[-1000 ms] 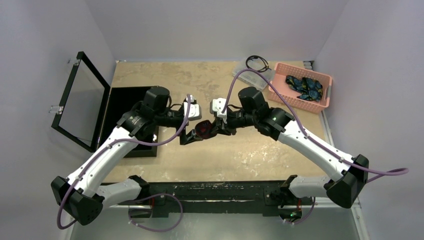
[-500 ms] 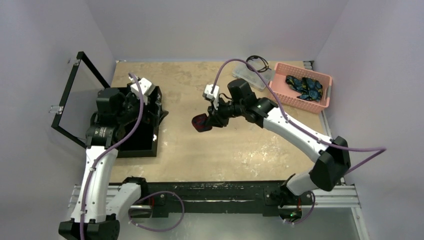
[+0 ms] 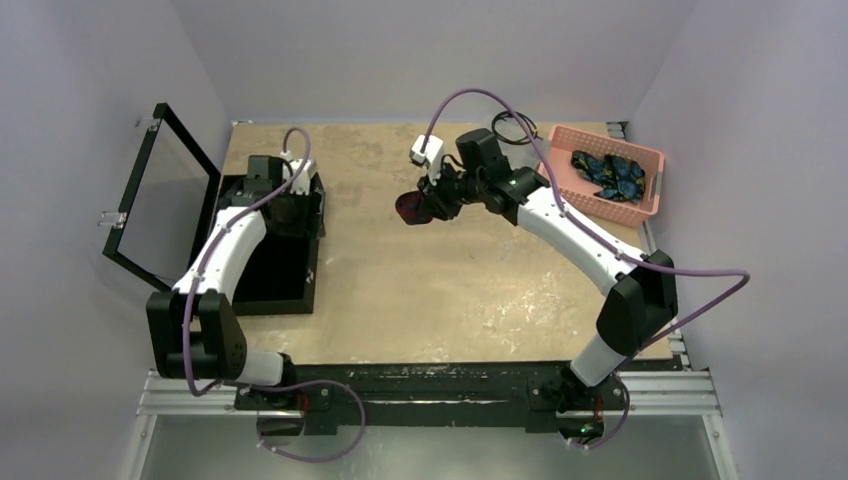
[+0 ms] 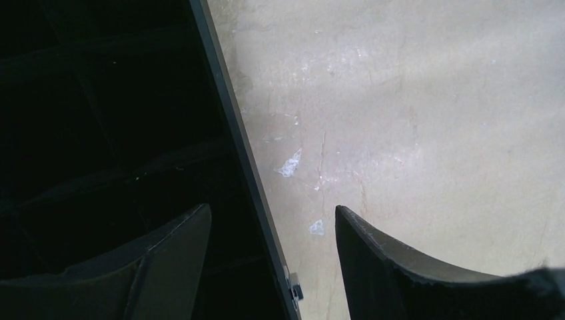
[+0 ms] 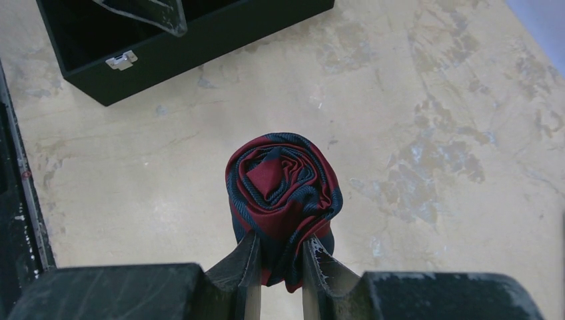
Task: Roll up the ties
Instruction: Move the storage box to the center of the board.
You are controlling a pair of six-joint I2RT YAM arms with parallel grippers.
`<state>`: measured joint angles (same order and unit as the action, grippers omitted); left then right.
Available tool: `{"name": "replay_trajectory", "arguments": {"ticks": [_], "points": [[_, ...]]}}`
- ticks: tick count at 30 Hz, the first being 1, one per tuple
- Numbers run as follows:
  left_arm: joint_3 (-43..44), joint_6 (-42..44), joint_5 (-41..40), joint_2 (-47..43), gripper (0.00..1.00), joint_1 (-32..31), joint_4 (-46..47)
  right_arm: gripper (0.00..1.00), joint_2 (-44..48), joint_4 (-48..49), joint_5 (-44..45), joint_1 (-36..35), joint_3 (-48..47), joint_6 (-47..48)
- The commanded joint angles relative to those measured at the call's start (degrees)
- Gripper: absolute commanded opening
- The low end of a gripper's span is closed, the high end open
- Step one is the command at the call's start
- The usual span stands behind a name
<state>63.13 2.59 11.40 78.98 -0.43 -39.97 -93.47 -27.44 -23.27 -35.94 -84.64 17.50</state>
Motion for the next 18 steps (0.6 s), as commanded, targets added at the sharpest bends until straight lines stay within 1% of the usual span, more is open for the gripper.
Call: {"name": "replay_trajectory", "arguments": {"ticks": [1,4,9,11,12,14,18], "points": [[3.4,-1.3,-0.8,5.6,0.67,0.1,2.7,0.00,1.9,-0.9,3.2,1.3,-2.8,1.2],[4.2,-0.8,-1.0,9.0,0.65,-0.5,3.9,0.00,2.3,-2.0,3.2,3.1,-2.9,0.0],[4.9,1.9,-4.0,14.1,0.60,-3.3,7.0,0.00,2.9,-3.6,3.1,5.8,-3.1,-0.4],[5.9,2.8,-4.1,16.6,0.54,-4.5,6.6,0.00,3.2,-4.4,1.7,7.6,-3.1,-0.8],[6.4,3.6,-3.8,17.7,0.48,-5.4,5.9,0.00,3.3,-4.8,1.3,8.5,-3.1,-1.1],[6.6,5.9,-3.5,18.6,0.41,-8.0,5.4,0.00,3.4,-5.9,0.8,10.3,-3.3,-1.4],[4.8,8.5,-2.1,17.5,0.35,-14.6,5.8,0.00,4.2,-6.9,1.2,13.2,-3.1,-1.2]]}}
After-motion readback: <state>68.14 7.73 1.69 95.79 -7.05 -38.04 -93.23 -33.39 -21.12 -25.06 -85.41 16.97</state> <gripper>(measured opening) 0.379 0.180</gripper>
